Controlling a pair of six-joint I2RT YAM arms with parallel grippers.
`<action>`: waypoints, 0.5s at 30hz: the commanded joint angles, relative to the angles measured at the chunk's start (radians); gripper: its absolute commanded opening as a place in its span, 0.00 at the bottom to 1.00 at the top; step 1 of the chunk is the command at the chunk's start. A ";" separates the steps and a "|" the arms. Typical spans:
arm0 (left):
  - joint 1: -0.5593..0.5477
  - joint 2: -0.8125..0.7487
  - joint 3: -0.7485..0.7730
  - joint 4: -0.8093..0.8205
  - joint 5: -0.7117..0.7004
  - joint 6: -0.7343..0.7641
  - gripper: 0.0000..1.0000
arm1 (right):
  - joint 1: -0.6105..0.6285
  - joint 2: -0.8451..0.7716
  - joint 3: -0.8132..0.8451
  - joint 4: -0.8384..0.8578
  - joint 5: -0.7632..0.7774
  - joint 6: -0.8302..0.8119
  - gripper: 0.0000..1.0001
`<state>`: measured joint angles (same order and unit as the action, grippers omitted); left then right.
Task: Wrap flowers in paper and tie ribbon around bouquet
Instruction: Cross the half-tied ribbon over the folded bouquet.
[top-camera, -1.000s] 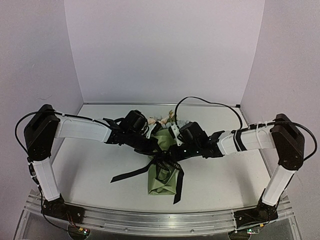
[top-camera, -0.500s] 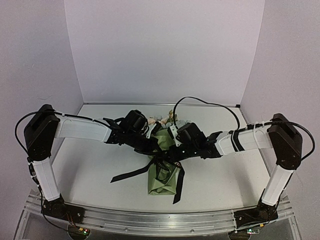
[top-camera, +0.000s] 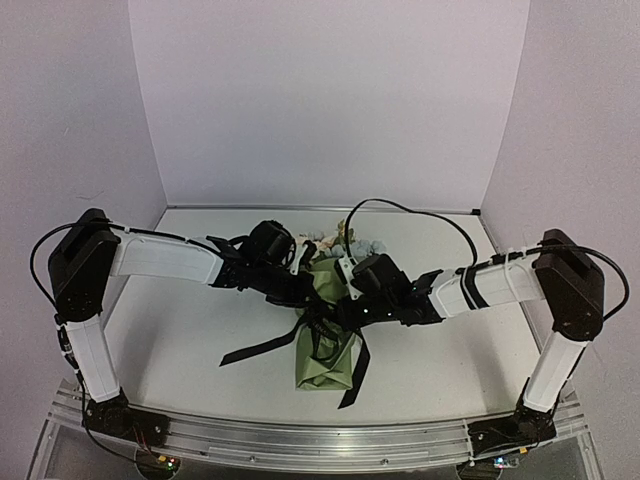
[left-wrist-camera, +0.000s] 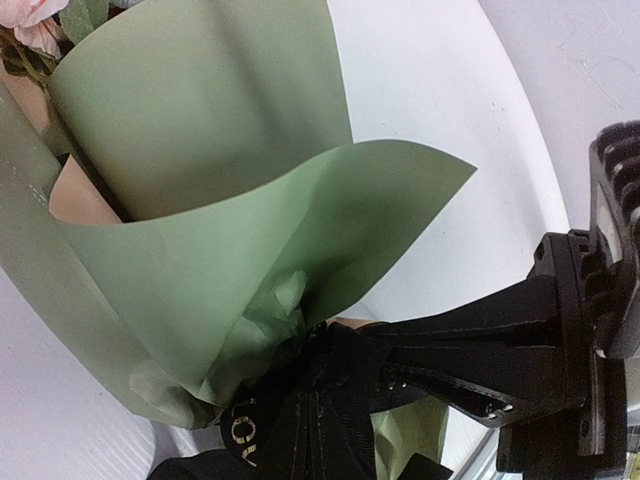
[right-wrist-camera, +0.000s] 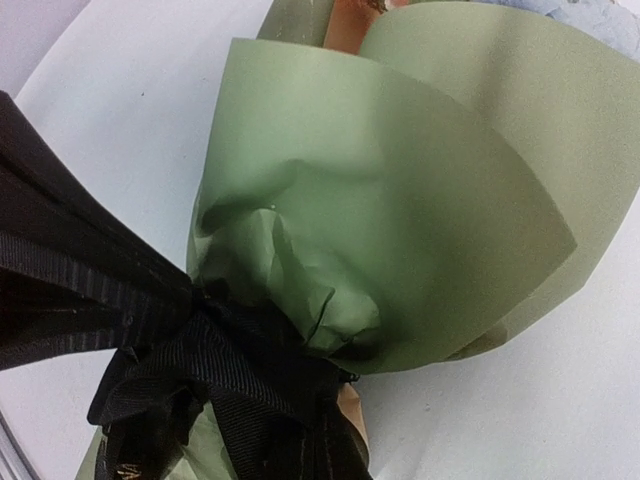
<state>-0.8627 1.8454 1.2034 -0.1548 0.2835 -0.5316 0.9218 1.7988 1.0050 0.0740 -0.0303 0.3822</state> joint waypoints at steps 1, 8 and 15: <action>0.010 -0.047 -0.012 0.043 -0.037 -0.020 0.02 | 0.006 -0.042 -0.030 0.023 0.038 0.021 0.00; 0.016 -0.065 -0.032 0.054 -0.075 -0.041 0.00 | 0.006 -0.057 -0.061 0.028 0.065 0.030 0.00; 0.019 -0.091 -0.058 0.097 -0.075 -0.053 0.00 | 0.006 -0.057 -0.061 0.028 0.058 0.037 0.00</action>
<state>-0.8486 1.8283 1.1638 -0.1228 0.2308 -0.5742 0.9257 1.7875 0.9495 0.0898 0.0071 0.4078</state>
